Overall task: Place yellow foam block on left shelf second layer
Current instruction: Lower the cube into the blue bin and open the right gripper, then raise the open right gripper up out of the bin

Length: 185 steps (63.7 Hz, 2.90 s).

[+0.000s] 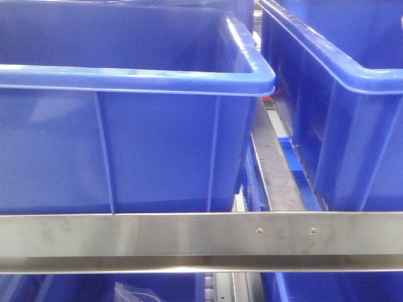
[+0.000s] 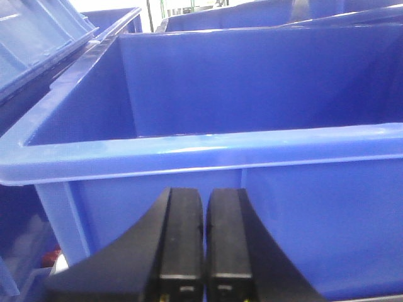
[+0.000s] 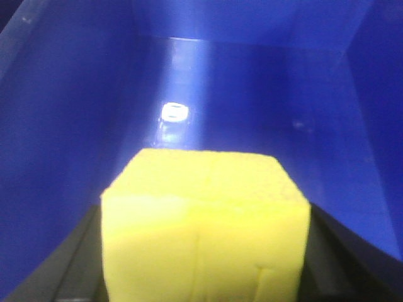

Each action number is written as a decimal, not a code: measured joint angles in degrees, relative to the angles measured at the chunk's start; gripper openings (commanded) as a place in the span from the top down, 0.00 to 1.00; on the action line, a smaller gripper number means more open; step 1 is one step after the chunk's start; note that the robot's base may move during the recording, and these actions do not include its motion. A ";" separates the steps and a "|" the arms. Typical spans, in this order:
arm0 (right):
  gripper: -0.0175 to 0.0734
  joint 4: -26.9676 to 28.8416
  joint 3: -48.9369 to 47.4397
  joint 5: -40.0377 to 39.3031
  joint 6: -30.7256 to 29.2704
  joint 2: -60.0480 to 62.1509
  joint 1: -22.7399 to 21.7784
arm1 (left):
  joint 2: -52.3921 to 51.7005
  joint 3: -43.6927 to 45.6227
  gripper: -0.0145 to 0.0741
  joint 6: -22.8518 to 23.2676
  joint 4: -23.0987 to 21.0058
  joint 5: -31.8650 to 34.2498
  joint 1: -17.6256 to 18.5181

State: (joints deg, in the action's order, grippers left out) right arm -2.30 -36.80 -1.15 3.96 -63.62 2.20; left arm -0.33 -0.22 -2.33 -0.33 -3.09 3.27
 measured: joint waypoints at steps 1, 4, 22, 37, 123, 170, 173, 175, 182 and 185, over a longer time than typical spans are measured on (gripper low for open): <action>0.10 0.00 -0.11 -0.12 0.00 0.00 0.00 | 0.00 0.00 0.70 0.00 0.00 0.00 0.00; 0.11 0.00 -0.22 -0.28 0.00 0.00 0.00 | 0.00 0.00 0.70 0.00 0.00 0.00 0.00; 0.12 0.00 -0.86 -0.16 0.00 0.00 0.00 | 0.00 0.00 0.70 0.00 0.00 0.00 0.00; 0.54 0.00 -1.40 1.47 0.00 3.05 0.00 | 0.00 0.00 0.70 0.00 0.00 0.00 0.00; 0.74 0.00 24.00 22.99 0.00 64.22 0.00 | 0.00 0.00 0.70 0.00 0.00 0.00 0.00; 0.74 0.00 35.99 3.22 0.00 64.22 0.00 | 0.00 0.00 0.70 0.00 0.00 0.00 -0.12; 0.74 0.00 37.60 0.38 0.00 64.22 0.00 | 0.00 0.00 0.70 0.00 0.00 0.00 -0.12; 0.74 0.00 38.12 -0.38 0.00 64.22 0.00 | 0.00 0.00 0.70 0.00 0.00 0.00 -0.12; 0.74 0.00 38.34 -1.85 0.89 64.22 0.00 | 0.00 0.00 0.70 0.00 0.00 0.00 -0.12; 0.74 0.00 38.34 -1.99 1.68 64.22 0.00 | 0.00 0.00 0.70 0.00 0.00 0.00 -0.12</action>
State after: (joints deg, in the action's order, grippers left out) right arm -2.30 1.54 -3.14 5.63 0.60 2.20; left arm -0.33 -0.22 -2.33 -0.33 -3.09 3.15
